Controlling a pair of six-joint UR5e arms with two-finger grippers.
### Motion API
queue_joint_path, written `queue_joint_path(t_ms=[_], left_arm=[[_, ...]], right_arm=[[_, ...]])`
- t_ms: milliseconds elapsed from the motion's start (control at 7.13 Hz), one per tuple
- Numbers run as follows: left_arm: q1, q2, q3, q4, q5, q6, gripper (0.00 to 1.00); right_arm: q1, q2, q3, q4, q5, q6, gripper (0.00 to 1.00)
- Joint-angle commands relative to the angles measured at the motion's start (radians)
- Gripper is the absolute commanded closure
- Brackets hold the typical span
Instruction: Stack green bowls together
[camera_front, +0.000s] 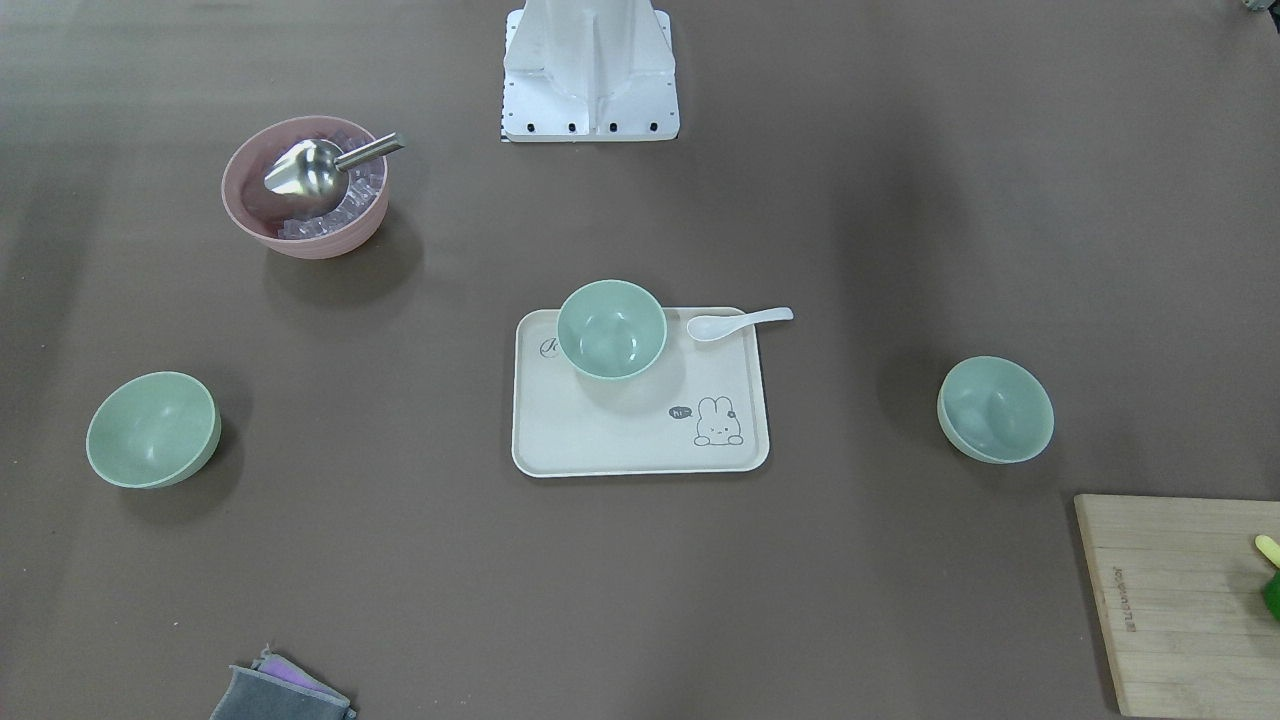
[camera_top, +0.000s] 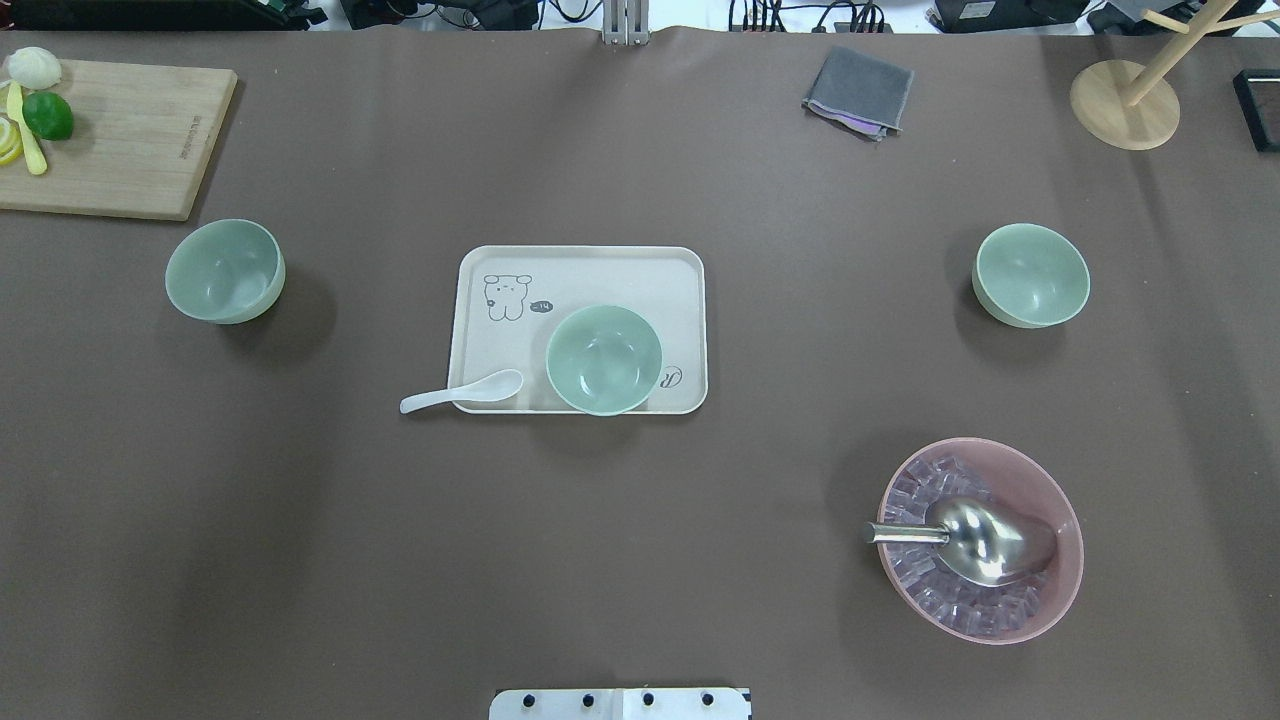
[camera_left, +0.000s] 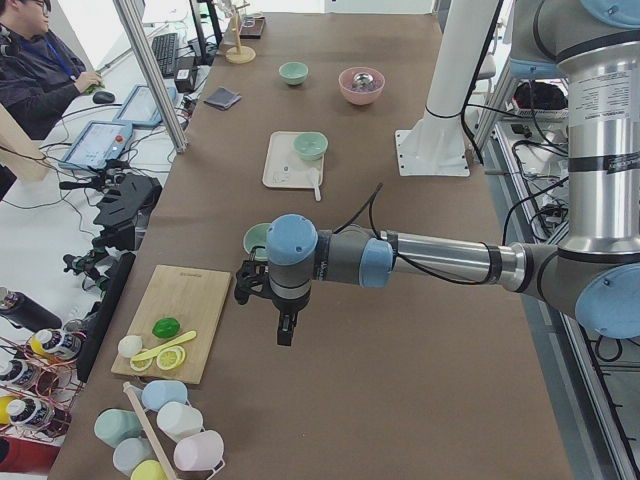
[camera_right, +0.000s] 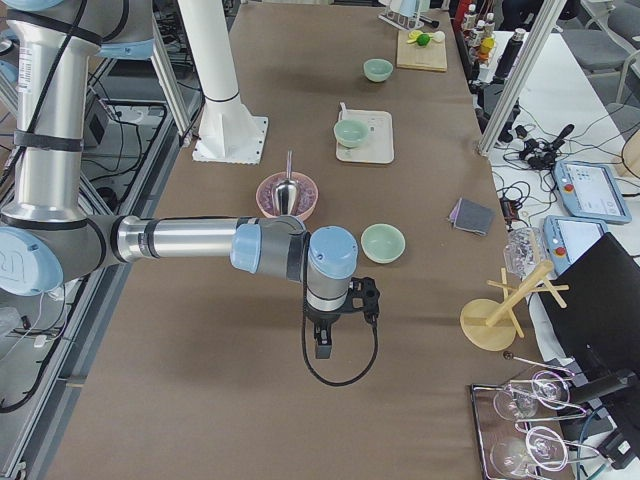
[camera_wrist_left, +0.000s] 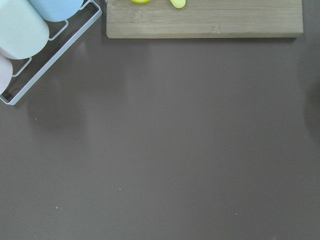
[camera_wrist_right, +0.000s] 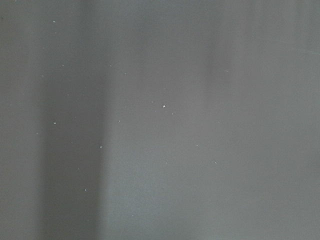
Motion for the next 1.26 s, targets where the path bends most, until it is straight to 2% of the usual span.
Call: queue_joint_path(t_ms=[0,280,421,841,982,1122], left_arm=[[0.0,0.001,-0.004,-0.003,-0.003,0.002,0.02],[0.0,-0.009,-0.004,-0.005,0.0,0.0,0.02],[0.002,-0.017,-0.004,-0.006,-0.002,0.0,0.02],[0.002,-0.147,0.002,-0.011,-0.006,-0.009,0.02],[0.002,-0.182,0.034,-0.05,-0.003,-0.011,0.02],[0.0,-0.173,0.024,-0.075,-0.012,-0.008,0.02]], right_arm=[[0.001,-0.002,0.002,0.0,0.0,0.001,0.0],[0.0,0.0,0.008,0.026,0.0,0.003,0.0],[0.001,0.001,0.009,0.09,-0.006,0.008,0.0],[0.003,0.005,0.003,0.425,-0.012,0.02,0.0],[0.003,0.005,-0.004,0.425,0.004,0.079,0.0],[0.003,0.005,-0.012,0.417,0.082,0.174,0.0]])
